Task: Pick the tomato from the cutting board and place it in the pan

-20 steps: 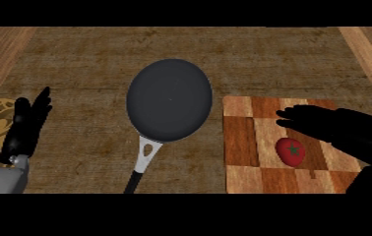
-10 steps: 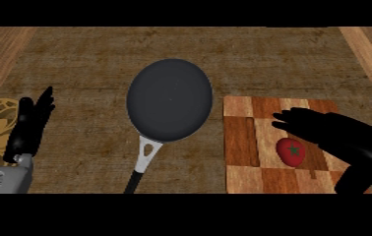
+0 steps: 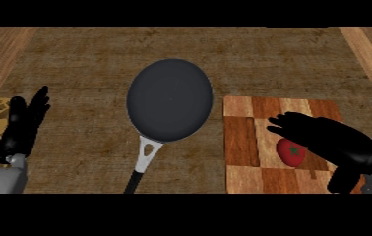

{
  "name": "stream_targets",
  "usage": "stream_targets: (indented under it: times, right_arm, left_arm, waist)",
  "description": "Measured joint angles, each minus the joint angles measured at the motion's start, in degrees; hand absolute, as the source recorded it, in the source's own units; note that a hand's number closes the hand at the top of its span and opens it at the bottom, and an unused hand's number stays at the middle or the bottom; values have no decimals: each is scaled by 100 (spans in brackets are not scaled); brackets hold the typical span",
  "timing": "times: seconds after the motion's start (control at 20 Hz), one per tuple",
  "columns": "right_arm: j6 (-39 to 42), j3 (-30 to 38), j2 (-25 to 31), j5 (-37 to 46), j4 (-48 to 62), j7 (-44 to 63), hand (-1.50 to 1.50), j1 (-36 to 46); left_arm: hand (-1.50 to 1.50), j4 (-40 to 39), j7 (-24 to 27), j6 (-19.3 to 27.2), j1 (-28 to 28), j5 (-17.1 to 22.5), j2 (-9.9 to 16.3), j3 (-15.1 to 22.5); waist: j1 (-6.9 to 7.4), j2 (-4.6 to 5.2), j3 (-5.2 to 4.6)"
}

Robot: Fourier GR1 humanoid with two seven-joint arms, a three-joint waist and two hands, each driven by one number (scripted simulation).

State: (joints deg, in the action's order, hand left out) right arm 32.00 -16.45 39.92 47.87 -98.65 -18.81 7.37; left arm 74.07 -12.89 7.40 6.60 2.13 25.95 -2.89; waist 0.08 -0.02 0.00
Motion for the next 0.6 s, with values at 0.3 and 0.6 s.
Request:
stream_targets:
  times: [0.3, 0.6]
  right_arm:
    - [-2, 66, -388, 420, 148, -170, -150, -33]
    - [-10, 153, -666, 835, 343, -330, -150, -90]
  left_arm:
    - [0, 191, -135, -83, -59, -191, -111, -153]
    - [0, 81, -64, -203, -5, -366, -290, -285]
  waist:
    - [-1, 0, 0]
    - [-6, 1, 0]
